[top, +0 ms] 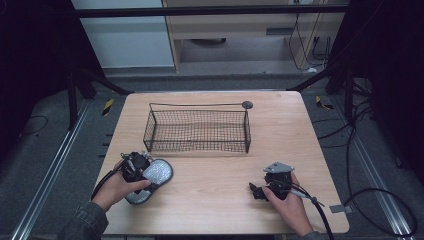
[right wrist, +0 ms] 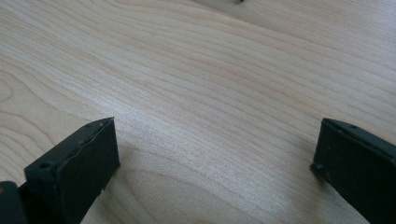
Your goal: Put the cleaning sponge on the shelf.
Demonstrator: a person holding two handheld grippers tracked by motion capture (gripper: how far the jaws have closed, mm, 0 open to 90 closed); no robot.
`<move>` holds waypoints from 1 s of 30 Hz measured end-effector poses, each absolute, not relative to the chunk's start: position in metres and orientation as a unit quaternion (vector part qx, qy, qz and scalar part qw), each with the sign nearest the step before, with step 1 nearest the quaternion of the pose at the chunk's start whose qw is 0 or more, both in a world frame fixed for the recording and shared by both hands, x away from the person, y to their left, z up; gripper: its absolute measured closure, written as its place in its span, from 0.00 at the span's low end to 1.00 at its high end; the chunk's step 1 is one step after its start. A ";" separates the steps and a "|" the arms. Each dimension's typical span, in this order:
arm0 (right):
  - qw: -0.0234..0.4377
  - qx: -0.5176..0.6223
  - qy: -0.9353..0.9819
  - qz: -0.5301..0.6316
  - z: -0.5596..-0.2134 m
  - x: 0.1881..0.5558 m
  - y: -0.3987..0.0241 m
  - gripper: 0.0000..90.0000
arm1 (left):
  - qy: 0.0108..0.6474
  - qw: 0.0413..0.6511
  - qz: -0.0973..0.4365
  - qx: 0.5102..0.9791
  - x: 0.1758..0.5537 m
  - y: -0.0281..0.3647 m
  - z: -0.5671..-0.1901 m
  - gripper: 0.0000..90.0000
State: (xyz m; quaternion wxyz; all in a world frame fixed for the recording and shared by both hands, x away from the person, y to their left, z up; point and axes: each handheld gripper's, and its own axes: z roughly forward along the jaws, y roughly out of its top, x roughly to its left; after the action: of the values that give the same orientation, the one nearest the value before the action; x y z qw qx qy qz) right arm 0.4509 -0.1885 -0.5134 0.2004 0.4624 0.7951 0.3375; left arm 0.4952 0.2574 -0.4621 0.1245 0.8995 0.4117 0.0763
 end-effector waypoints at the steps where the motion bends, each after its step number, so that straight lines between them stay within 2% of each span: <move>1: 0.200 0.463 0.795 0.338 -0.513 0.451 -0.188 0.00 | 0.412 0.125 0.076 0.900 0.495 0.257 -0.462 0.05; 22: 0.200 0.463 0.795 0.338 -0.513 0.451 -0.188 0.00 | 0.423 0.135 0.060 0.894 0.503 0.264 -0.476 0.03; 30: 0.200 0.463 0.795 0.338 -0.513 0.451 -0.188 0.00 | 0.413 0.136 0.068 0.898 0.499 0.264 -0.477 0.09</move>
State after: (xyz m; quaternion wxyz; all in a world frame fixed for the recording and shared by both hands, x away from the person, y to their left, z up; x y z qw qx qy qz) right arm 0.4508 -0.1885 -0.5134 0.1998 0.4625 0.7950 0.3379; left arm 0.4994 0.2641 -0.4768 0.1364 0.8978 0.4131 0.0684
